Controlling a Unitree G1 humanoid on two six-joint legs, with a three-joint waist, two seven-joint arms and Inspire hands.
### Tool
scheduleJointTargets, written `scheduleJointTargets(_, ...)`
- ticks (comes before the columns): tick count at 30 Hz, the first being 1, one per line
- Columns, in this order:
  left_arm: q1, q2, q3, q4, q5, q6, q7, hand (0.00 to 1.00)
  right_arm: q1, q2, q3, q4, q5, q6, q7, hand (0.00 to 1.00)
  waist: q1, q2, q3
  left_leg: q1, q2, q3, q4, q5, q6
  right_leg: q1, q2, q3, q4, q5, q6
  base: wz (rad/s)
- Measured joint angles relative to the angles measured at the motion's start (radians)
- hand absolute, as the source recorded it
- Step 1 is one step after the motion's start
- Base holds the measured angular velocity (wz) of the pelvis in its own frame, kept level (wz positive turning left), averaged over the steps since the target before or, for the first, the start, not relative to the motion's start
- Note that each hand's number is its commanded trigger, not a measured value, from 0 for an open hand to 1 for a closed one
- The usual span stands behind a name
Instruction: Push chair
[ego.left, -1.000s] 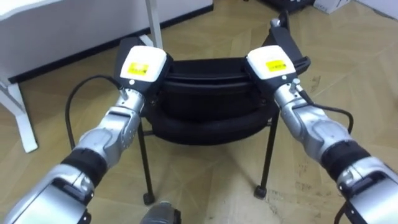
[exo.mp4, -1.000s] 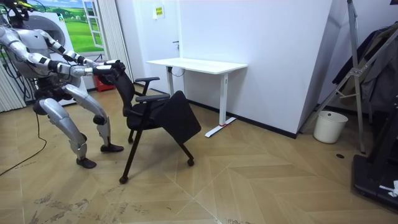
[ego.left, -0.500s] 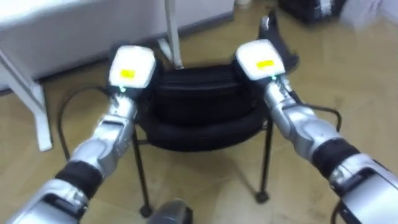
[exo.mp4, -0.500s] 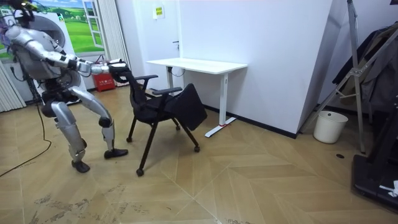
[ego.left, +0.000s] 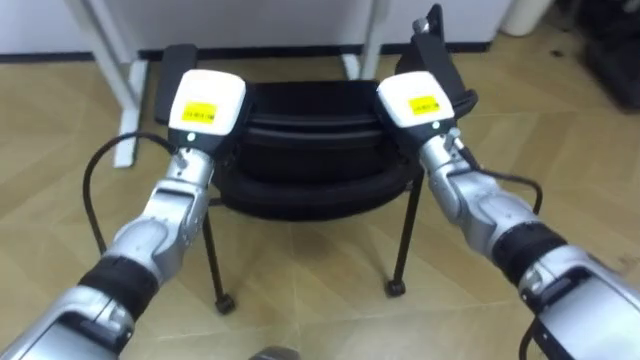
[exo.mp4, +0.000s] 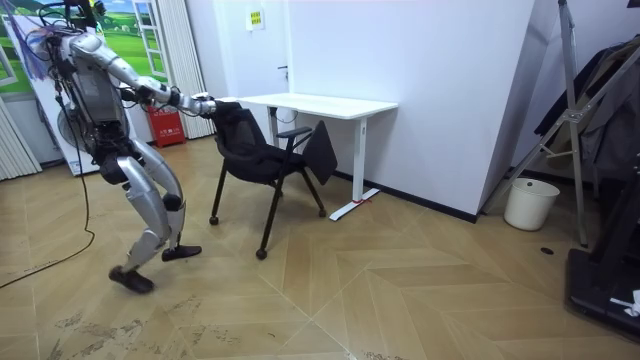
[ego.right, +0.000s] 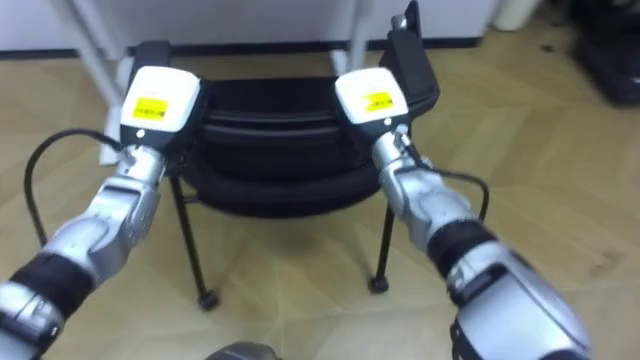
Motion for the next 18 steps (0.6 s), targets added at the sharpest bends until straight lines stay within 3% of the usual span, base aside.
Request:
scheduleJointTargets(1, -0.017, 0.003, 0.001, 0.008, 0.002, -0.006, -0.006, 1.00, -0.008, 0.003, -0.005, 0.011, 0.008, -0.005, 0.000, 1.00, 0.010, -0.008, 0.0049, -0.010, 0.006, -0.018, 0.052, -0.029, -0.025, -0.002, -0.008, 0.008, -0.064, 0.006, 0.014, 0.29)
scheduleJointTargets(2, -0.024, 0.003, 0.006, 0.006, 0.009, -0.007, -0.006, 1.00, -0.014, 0.009, -0.005, 0.015, 0.010, -0.003, 0.000, 1.00, 0.040, -0.009, 0.0081, -0.011, 0.030, -0.024, 0.068, -0.038, -0.039, 0.017, 0.026, -0.012, -0.079, 0.001, 0.016, 0.15)
scheduleJointTargets(3, -0.015, 0.004, 0.011, 0.006, 0.011, -0.011, -0.006, 1.00, -0.014, 0.010, -0.003, 0.015, 0.011, -0.004, 0.000, 1.00, 0.051, -0.002, 0.0078, -0.009, 0.045, -0.020, 0.068, -0.039, -0.041, 0.031, 0.041, -0.026, -0.093, 0.003, 0.013, -0.08)
scheduleJointTargets(5, -0.014, 0.006, 0.014, 0.018, 0.011, -0.023, -0.003, 1.00, -0.013, 0.013, 0.005, 0.014, 0.012, 0.001, -0.002, 1.00, 0.069, -0.002, 0.0106, 0.019, 0.088, 0.034, 0.021, -0.037, -0.049, 0.060, 0.075, -0.036, -0.144, 0.004, 0.012, 0.10)
scheduleJointTargets(11, -0.021, 0.008, 0.017, 0.036, 0.024, -0.041, 0.019, 1.00, -0.011, 0.028, -0.006, 0.015, 0.005, 0.018, -0.001, 1.00, 0.095, -0.001, 0.0176, 0.043, 0.124, 0.062, -0.010, -0.033, -0.045, 0.104, 0.133, -0.007, -0.264, 0.004, 0.012, -0.14)
scheduleJointTargets(13, -0.031, 0.012, 0.014, 0.038, 0.025, -0.045, 0.019, 1.00, -0.011, 0.030, -0.006, 0.013, 0.007, 0.019, 0.004, 1.00, 0.094, -0.004, 0.0189, 0.044, 0.128, 0.072, -0.015, -0.030, -0.039, 0.104, 0.138, -0.001, -0.281, 0.006, 0.013, -0.15)
scheduleJointTargets(18, -0.039, 0.015, 0.011, 0.037, 0.032, -0.045, 0.023, 1.00, -0.012, 0.033, -0.020, 0.014, 0.002, 0.013, 0.014, 1.00, 0.089, -0.002, 0.0182, 0.050, 0.155, 0.083, -0.062, 0.001, -0.039, 0.105, 0.182, 0.009, -0.359, 0.064, 0.003, -0.14)
